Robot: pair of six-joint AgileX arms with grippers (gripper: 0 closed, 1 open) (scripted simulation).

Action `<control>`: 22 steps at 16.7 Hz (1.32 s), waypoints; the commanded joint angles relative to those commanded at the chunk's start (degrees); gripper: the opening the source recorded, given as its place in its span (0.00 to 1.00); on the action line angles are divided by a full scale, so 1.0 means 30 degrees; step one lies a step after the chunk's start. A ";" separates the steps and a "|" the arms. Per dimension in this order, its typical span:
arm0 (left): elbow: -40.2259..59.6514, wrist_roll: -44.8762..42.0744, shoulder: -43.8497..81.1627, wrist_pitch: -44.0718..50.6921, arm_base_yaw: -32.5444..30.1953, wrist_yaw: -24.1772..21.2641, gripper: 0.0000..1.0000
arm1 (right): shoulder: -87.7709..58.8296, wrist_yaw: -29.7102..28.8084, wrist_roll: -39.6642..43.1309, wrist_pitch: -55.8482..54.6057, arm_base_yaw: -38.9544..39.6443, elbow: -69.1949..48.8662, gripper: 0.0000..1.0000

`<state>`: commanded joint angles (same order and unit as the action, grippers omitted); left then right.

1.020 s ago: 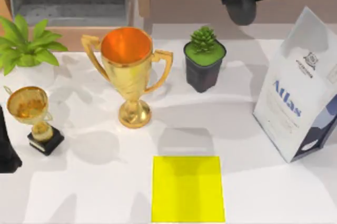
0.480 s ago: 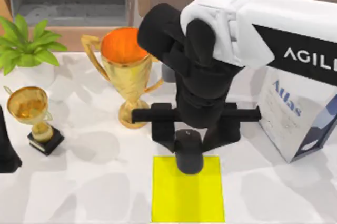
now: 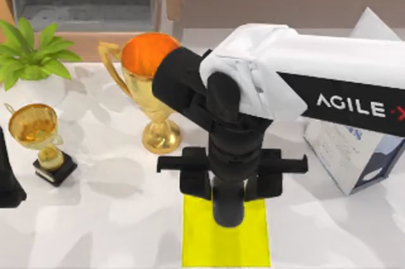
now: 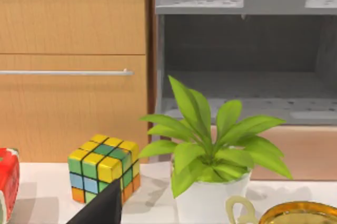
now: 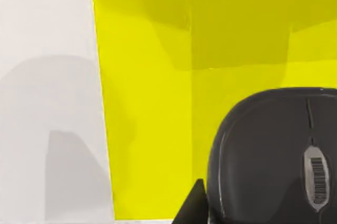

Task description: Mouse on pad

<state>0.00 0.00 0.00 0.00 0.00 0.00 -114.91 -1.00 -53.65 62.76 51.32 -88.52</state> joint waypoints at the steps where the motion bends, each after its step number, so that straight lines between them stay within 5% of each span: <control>1: 0.0000 0.0000 0.0000 0.0000 0.0000 0.0000 1.00 | 0.0000 0.0000 0.0000 0.0000 0.0000 0.0000 0.00; 22: 0.0000 0.0000 0.0000 0.0000 0.0000 0.0000 1.00 | -0.0986 -0.0008 -0.0059 -0.3079 0.0045 0.2093 0.00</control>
<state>0.00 0.00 0.00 0.00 0.00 0.00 -117.87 -1.02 -53.83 53.53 51.45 -82.24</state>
